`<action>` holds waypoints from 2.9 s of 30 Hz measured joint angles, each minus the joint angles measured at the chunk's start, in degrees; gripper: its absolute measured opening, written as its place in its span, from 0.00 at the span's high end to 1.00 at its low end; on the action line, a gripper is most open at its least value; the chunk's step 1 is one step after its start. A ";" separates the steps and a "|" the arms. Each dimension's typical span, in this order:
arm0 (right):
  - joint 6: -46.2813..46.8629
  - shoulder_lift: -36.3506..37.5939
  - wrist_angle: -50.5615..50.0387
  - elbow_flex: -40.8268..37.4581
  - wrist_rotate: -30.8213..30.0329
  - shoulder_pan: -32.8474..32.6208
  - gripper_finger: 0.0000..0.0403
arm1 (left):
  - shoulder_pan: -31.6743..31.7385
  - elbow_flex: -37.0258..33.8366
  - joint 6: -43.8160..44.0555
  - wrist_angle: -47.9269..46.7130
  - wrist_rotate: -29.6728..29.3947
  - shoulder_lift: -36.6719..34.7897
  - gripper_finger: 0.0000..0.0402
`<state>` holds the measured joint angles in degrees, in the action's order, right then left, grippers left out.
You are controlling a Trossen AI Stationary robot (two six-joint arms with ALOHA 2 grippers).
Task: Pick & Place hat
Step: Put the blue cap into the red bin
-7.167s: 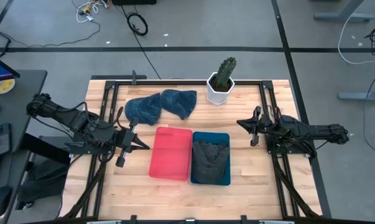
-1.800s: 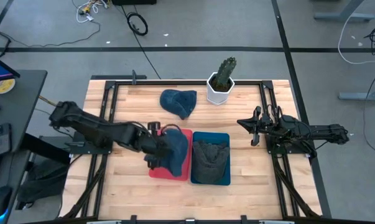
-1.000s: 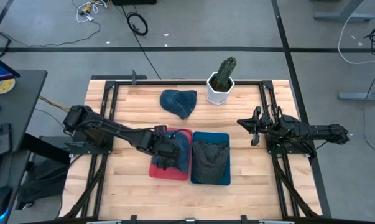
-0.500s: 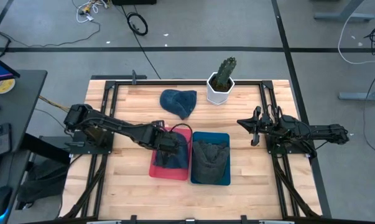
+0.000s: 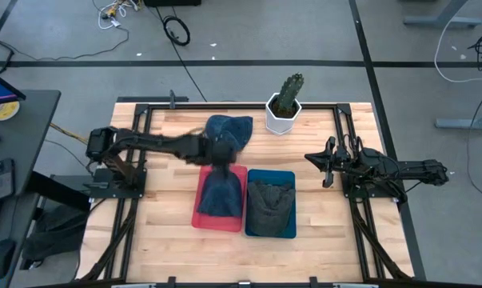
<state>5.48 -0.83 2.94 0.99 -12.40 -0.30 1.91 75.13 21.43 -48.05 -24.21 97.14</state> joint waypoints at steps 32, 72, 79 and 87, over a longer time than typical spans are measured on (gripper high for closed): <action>0.00 0.01 0.00 0.00 0.00 -0.01 0.97 | 23.98 0.04 1.67 18.79 9.91 9.49 0.48; 0.00 -0.01 0.00 0.00 0.00 -0.01 0.97 | 13.51 -0.07 -21.84 1.00 9.80 -8.20 0.99; 0.00 -0.01 0.00 0.00 0.00 -0.01 0.97 | 1.86 -0.02 -16.94 -6.95 10.67 -15.65 0.99; 0.00 -0.01 0.02 0.00 0.00 0.01 0.97 | -12.54 -0.02 -13.93 -5.94 10.75 -14.38 0.99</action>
<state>5.48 -0.84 2.96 1.00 -12.40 -0.30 -10.63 75.11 7.50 -53.99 -13.46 82.77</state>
